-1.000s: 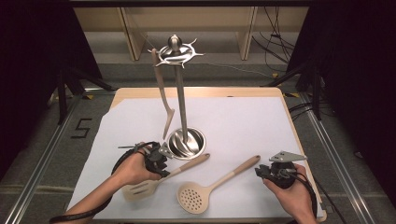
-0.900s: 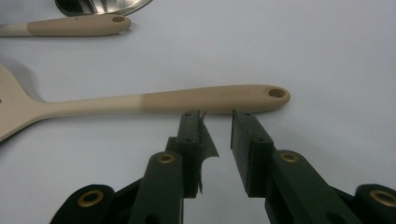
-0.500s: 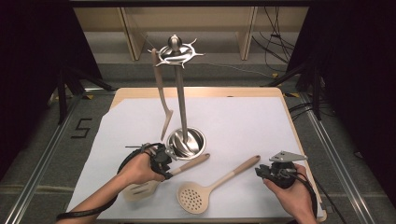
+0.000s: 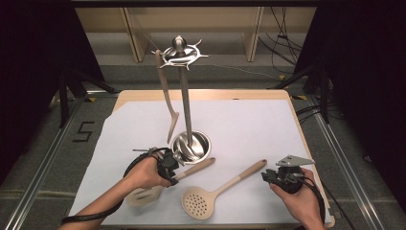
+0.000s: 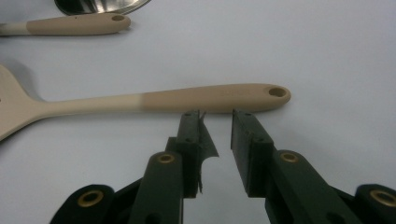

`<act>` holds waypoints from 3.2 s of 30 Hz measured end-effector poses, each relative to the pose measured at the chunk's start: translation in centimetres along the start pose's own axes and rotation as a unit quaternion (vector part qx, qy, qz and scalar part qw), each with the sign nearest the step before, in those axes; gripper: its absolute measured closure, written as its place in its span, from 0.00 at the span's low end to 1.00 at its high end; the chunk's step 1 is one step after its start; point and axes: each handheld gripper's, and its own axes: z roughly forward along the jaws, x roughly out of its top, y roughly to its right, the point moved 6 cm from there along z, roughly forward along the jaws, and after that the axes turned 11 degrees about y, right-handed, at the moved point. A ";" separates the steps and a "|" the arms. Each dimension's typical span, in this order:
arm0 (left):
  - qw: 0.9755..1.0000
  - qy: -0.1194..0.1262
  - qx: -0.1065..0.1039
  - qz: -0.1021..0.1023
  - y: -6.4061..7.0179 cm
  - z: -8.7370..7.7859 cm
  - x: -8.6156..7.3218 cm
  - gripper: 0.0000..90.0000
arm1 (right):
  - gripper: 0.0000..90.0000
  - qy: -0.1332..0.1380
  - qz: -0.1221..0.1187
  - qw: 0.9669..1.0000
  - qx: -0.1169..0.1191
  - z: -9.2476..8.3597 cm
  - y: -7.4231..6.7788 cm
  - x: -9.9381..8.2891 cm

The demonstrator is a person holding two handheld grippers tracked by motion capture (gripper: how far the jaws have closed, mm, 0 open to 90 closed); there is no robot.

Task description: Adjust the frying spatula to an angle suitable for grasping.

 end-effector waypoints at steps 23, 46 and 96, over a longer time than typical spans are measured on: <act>1.000 0.003 0.003 -0.020 0.1 1.4 0.3 0.73 | 0.82 0.001 -0.002 1.000 0.001 0.1 0.0 0.0; 1.000 -0.021 0.007 -0.020 -0.1 2.0 0.1 0.73 | 0.82 0.000 -0.001 1.000 0.004 0.2 0.0 -0.1; 0.996 0.072 0.042 -0.027 -0.1 -0.1 -0.5 0.87 | 0.82 0.003 0.009 1.000 0.001 0.0 -0.1 0.0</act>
